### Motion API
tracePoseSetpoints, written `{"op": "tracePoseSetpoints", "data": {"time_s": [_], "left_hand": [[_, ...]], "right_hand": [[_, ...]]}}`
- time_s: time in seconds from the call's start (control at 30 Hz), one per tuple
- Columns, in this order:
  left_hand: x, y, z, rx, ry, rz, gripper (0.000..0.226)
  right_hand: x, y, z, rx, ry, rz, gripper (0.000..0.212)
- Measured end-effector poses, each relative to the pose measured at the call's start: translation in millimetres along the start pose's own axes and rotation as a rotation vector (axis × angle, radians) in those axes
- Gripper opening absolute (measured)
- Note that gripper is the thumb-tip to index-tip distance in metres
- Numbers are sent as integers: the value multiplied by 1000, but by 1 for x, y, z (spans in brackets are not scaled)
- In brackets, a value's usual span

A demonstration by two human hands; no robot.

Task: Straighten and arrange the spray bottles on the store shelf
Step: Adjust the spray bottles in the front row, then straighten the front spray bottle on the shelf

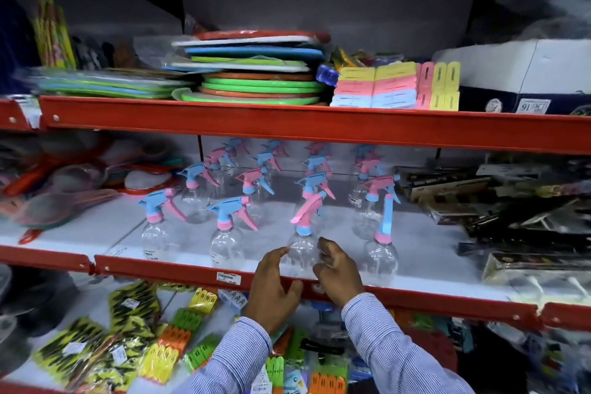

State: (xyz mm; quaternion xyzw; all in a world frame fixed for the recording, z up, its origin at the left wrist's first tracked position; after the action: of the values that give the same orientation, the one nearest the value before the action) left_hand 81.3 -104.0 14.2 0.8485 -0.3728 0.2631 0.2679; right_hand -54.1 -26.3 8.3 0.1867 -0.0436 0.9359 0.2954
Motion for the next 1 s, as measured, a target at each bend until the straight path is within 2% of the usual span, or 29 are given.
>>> {"op": "tracePoseSetpoints", "data": {"time_s": [0.17,0.33,0.43,0.7,0.87,1.0], "left_hand": [[0,8,3,30,16,19,65],[-1,16,3,63,40,84,73],[-2,21,3,89,55,117,76],[-4,26,7,91,40,125,76],[1,10,4,-20,66,42,78],[7,-6,-7,-180,162,-95,68]], "right_hand": [[4,-8,-1,12,35,-45,44],[4,-10,-2,11,35,-72,49],[4,-11,-1,10,14,-94,44],[3,-10,-4,25,22,-114,43],[9,-26,0,135,-48,-184,51],[24,-56,3,252,-162,-314,50]]}}
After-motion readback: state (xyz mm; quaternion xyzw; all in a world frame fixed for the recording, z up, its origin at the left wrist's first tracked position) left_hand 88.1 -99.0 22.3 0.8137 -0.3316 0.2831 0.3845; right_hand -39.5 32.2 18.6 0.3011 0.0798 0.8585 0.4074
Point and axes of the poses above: each hand's wrist, its own y-axis towards the middle knuckle, its own x-axis out of the back of the hand, z = x × y, the point moved 7 cm from there along y, towards the middle knuckle, and after that the axes turned 12 degrees about z, right-handed, at the moved point
